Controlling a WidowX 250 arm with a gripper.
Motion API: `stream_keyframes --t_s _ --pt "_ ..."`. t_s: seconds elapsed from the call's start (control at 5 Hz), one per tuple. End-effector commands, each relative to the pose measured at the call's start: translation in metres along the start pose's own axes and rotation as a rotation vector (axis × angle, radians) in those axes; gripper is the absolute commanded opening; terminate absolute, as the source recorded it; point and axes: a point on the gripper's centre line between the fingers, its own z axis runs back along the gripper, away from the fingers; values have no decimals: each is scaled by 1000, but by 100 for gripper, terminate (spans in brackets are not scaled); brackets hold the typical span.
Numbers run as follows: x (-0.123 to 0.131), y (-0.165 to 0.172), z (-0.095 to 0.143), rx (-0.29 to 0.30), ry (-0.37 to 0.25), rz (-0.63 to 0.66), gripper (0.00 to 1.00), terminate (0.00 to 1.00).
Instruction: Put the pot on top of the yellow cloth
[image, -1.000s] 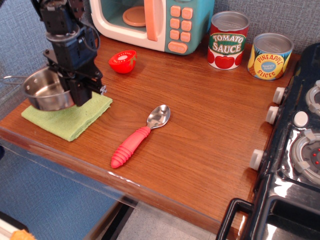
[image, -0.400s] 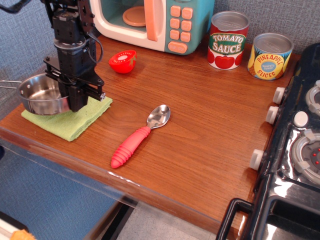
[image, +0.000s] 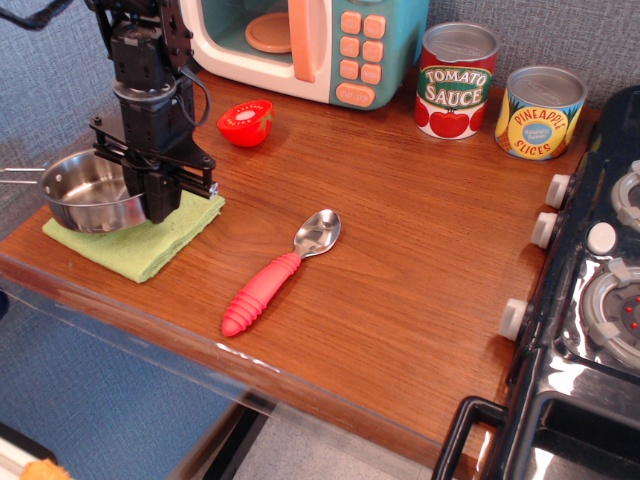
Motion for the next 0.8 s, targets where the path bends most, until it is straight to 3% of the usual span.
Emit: stream_keyframes --t_s 0.0,0.2,0.4,0.6 --pt "16 -6 13 -5 -69 -4 0 0" --pt "17 -6 12 1 -52 12 100 0" --pt "19 -8 11 5 -39 28 100 0" --pt "20 -11 24 -36 -57 75 100 0"
